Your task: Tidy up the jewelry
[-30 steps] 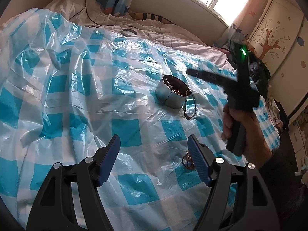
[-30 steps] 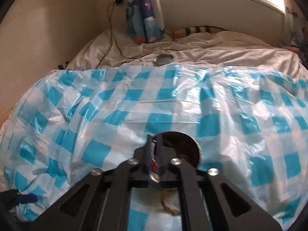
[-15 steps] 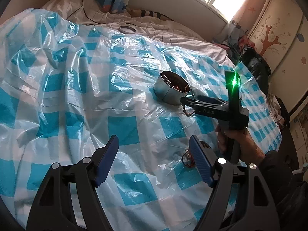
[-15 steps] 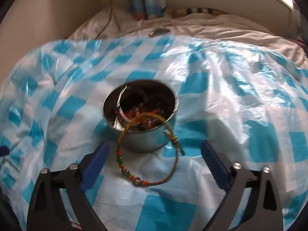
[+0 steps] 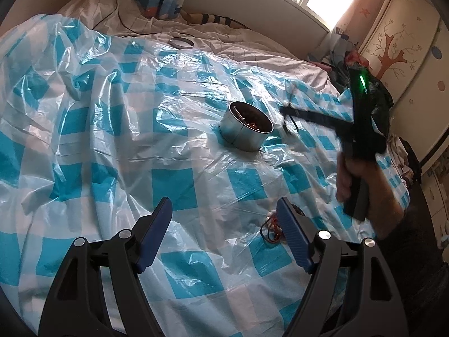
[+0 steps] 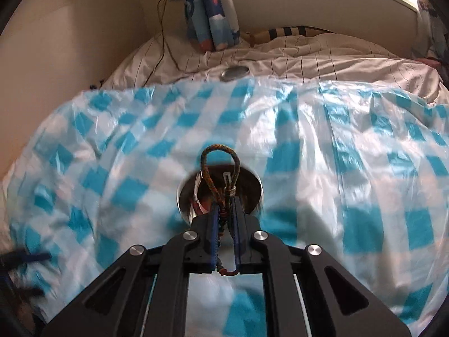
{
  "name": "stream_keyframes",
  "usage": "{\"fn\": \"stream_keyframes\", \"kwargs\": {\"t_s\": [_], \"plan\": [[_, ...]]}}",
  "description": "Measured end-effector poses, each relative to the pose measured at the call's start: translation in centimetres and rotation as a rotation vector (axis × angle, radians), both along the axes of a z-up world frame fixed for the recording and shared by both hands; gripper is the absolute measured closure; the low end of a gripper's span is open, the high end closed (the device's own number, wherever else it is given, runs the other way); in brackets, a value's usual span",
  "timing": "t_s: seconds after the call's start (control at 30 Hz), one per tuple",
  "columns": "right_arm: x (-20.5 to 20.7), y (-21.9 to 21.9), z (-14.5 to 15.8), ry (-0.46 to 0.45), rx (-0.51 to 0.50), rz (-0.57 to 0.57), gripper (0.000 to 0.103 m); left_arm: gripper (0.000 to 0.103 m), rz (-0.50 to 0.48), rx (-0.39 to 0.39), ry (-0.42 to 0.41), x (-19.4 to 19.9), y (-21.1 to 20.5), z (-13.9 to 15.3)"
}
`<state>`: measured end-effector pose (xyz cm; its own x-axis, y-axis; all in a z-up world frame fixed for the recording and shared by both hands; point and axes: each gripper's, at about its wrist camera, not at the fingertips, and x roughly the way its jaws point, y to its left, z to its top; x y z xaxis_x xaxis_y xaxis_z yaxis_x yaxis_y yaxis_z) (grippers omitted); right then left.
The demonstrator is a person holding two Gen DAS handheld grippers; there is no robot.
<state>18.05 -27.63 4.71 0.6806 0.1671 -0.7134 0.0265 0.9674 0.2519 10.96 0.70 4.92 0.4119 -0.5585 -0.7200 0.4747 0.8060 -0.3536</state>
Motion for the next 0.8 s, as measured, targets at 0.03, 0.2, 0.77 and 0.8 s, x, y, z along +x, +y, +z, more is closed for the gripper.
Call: {"fn": "stream_keyframes", "kwargs": {"t_s": [0.03, 0.2, 0.77, 0.8], "plan": [[1.3, 0.0, 0.0, 0.013, 0.023, -0.013, 0.093, 0.03, -0.002, 0.003, 0.001, 0.0, -0.1, -0.1], [5.4, 0.5, -4.3, 0.169, 0.103, -0.065, 0.087, 0.029, 0.002, 0.0, 0.006, 0.3, 0.1, -0.2], [-0.6, -2.2, 0.9, 0.033, 0.03, -0.175, 0.024, 0.027, 0.021, 0.009, 0.019, 0.1, 0.2, -0.4], [0.5, -2.1, 0.9, 0.036, 0.089, -0.152, 0.024, 0.026, 0.02, 0.009, 0.021, 0.1, 0.2, -0.4]]}}
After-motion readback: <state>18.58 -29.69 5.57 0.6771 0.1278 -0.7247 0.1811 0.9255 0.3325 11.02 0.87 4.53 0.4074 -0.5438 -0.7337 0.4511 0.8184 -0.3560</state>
